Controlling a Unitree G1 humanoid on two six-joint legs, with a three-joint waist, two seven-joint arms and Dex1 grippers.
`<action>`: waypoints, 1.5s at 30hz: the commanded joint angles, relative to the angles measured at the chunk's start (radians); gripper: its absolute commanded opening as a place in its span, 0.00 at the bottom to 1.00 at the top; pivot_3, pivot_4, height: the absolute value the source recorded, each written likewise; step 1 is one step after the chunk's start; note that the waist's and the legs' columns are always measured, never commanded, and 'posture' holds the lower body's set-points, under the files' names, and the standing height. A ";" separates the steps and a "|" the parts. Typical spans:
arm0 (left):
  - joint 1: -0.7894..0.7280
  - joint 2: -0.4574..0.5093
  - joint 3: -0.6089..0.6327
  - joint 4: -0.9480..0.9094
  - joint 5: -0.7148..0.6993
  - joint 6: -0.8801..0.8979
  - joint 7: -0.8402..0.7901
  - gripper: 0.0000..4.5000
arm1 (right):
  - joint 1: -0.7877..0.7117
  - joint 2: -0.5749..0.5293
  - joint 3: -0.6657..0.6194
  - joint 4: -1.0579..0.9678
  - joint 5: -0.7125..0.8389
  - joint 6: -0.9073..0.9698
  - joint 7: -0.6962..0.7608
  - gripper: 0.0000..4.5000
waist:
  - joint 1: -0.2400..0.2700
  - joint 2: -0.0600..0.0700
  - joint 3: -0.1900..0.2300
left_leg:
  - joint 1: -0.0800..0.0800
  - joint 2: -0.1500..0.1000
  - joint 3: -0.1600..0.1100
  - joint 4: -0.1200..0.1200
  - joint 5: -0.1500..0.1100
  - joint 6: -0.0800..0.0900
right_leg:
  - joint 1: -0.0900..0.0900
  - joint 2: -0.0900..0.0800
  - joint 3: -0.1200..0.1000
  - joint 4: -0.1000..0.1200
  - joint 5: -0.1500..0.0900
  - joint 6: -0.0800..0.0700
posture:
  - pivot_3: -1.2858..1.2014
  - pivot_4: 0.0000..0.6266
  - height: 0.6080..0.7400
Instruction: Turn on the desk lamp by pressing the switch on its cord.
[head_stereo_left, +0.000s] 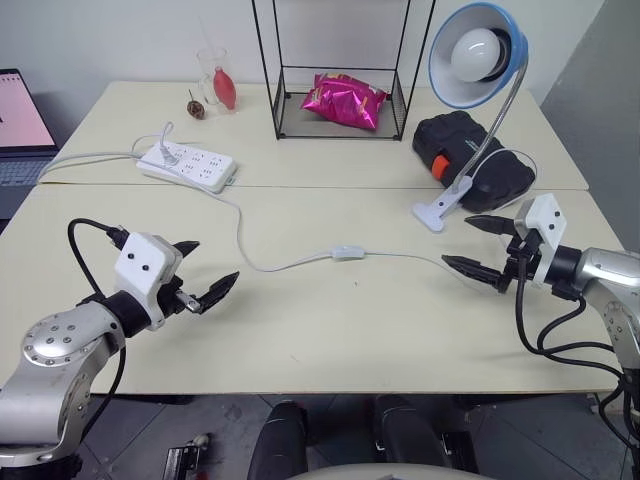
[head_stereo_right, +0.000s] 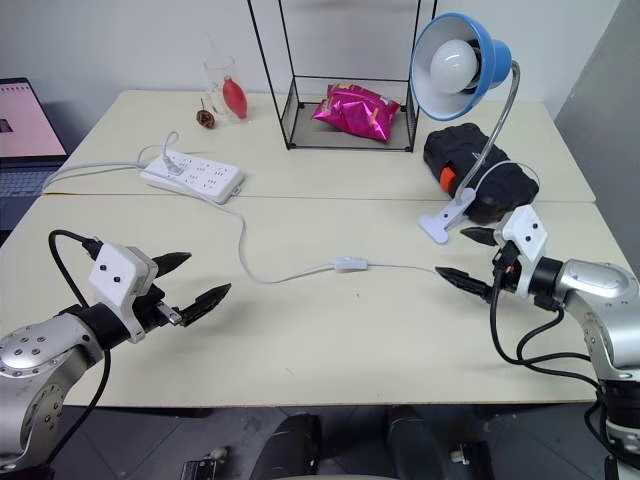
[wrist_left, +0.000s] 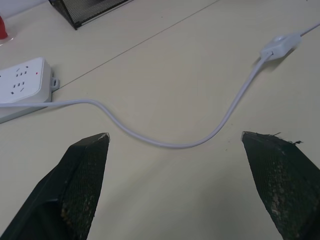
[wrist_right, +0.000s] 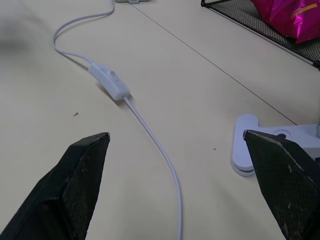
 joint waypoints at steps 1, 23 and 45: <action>-0.005 0.001 0.018 -0.010 -0.009 -0.026 -0.015 0.97 | 0.001 -0.005 -0.020 -0.038 0.006 0.003 -0.004 1.00 | 0.000 0.000 0.000 | 0.000 0.000 0.000 0.000 0.000 0.000 | 0.000 0.000 0.000 0.000 0.000 0.000 | 0.52 0.24 1.00; -0.135 -0.018 0.015 0.063 -0.066 -0.087 -0.074 0.97 | 0.002 0.038 -0.034 -0.069 0.021 0.017 -0.062 1.00 | 0.005 0.000 0.000 | 0.000 0.000 0.000 0.000 0.000 0.000 | 0.000 0.000 0.000 0.000 0.000 0.000 | 0.52 0.24 1.00; -0.774 -0.211 -0.482 0.768 -0.001 0.016 -0.449 0.97 | 0.098 0.107 0.008 -0.559 0.140 0.423 -0.381 1.00 | 0.014 0.000 0.000 | -0.002 -0.001 -0.004 0.000 0.000 0.000 | -0.001 0.003 -0.002 0.000 0.000 0.001 | 0.52 0.24 1.00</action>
